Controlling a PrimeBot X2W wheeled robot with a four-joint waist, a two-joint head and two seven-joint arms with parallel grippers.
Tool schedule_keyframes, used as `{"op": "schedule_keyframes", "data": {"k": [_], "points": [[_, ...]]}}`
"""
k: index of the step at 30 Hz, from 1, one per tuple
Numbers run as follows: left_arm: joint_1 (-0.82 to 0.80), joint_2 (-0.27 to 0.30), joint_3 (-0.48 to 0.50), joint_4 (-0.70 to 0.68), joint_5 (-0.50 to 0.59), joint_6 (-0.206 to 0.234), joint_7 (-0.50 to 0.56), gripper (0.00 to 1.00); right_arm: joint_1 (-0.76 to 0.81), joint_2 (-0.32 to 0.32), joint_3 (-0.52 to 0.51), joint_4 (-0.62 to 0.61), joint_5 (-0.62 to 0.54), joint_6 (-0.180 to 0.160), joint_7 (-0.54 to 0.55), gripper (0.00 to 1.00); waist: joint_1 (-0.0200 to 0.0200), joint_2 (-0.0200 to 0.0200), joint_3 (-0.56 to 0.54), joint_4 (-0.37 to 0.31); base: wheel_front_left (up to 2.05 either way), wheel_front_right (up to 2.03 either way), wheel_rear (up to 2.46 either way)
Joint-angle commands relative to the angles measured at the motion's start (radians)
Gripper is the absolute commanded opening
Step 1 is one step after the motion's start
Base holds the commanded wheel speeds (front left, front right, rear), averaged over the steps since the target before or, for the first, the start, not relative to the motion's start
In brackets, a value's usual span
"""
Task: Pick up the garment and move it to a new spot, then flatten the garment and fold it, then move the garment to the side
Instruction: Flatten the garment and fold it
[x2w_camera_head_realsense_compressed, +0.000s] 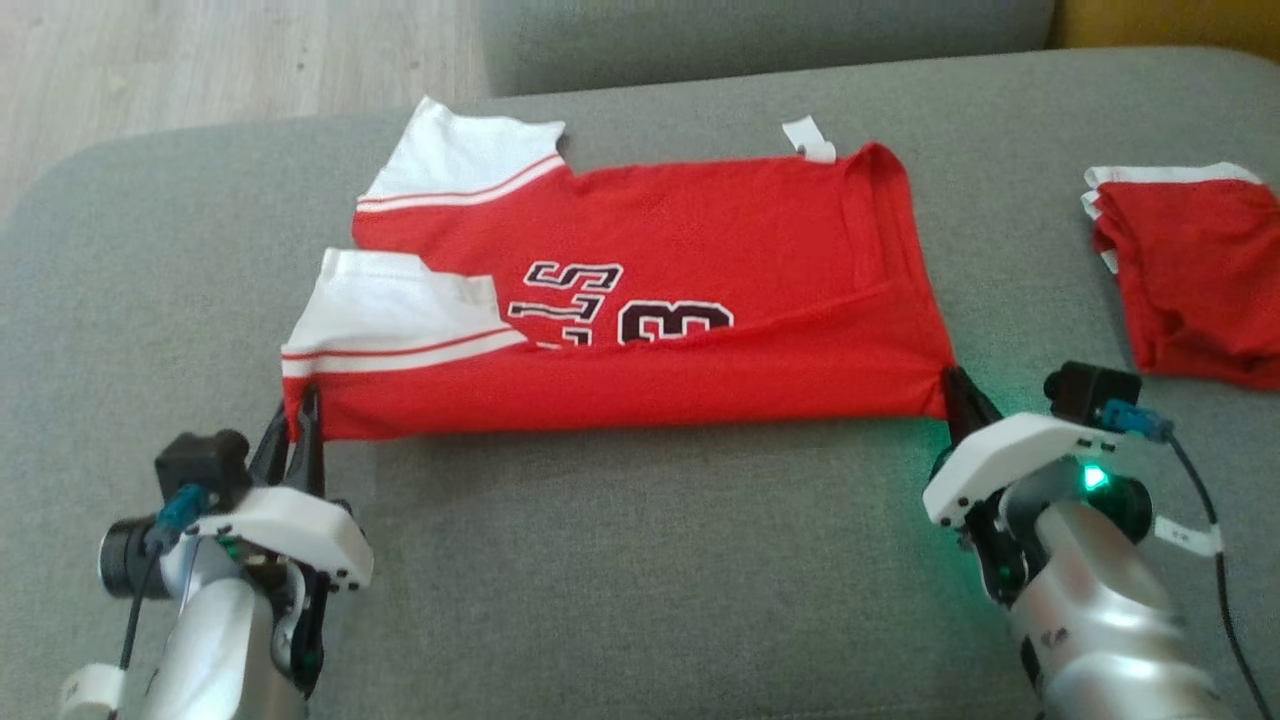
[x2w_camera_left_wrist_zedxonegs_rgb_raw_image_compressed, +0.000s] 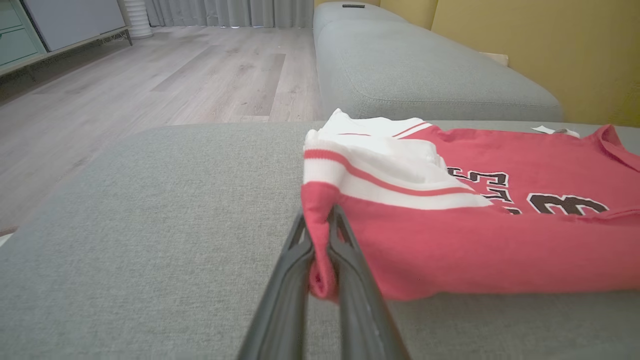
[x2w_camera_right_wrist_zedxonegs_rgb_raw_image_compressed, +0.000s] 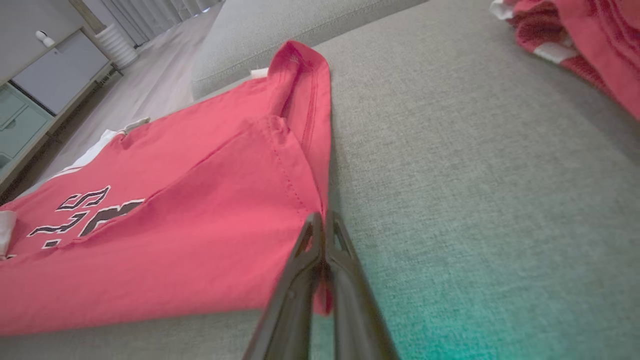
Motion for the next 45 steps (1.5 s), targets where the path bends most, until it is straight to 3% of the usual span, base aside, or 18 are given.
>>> {"op": "schedule_keyframes", "data": {"k": [1, 11, 25, 26, 27, 28, 38, 45], "points": [[-0.018, 0.030, 0.042, -0.036, 0.004, 0.000, -0.012, 0.00, -0.001, 0.012, 0.013, -0.035, -0.008, -0.001, 0.001, 0.00, 0.0000, 0.0000, -0.012, 0.000, 0.00, 0.00, 0.00], [0.092, 0.032, 0.029, -0.053, 0.006, -0.013, -0.012, 0.00, 0.167, -0.016, -0.038, -0.210, -0.035, -0.001, 0.136, 0.00, 0.0000, 0.0000, -0.080, 0.003, 0.00, 0.00, 0.00], [0.157, 0.041, -0.014, -0.064, -0.012, -0.034, 0.062, 0.00, 0.477, 0.008, -0.189, -0.673, -0.088, -0.001, 0.397, 0.00, 0.0000, 0.0000, -0.085, 0.009, 0.00, 0.00, 0.00], [0.154, 0.043, -0.014, -0.058, -0.014, -0.035, 0.064, 0.00, 0.487, 0.009, -0.193, -0.701, -0.093, -0.001, 0.410, 0.32, 0.0000, 0.0000, -0.080, 0.007, 0.00, 0.00, 0.00], [0.150, 0.044, -0.015, -0.054, -0.015, -0.034, 0.063, 0.45, 0.495, 0.010, -0.194, -0.728, -0.096, -0.001, 0.421, 1.00, 0.0000, 0.0000, -0.076, 0.005, 0.00, 0.00, 0.00], [0.146, 0.046, -0.014, -0.050, -0.016, -0.032, 0.060, 1.00, 0.501, 0.011, -0.197, -0.753, -0.092, -0.001, 0.427, 1.00, 0.0000, 0.0000, -0.071, 0.002, 0.00, 0.00, 0.00], [0.045, 0.065, 0.008, -0.105, -0.012, 0.002, 0.003, 1.00, 0.470, 0.012, -0.229, -0.933, -0.063, -0.001, 0.378, 1.00, 0.0000, 0.0000, -0.020, -0.027, 0.00, 0.00, 0.00], [-0.152, 0.104, 0.006, -0.161, -0.054, -0.044, 0.033, 1.00, 0.359, 0.012, -0.215, -1.021, -0.087, -0.001, 0.365, 1.00, 0.0000, 0.0000, 0.067, -0.070, 0.00, 0.00, 0.00]]}}
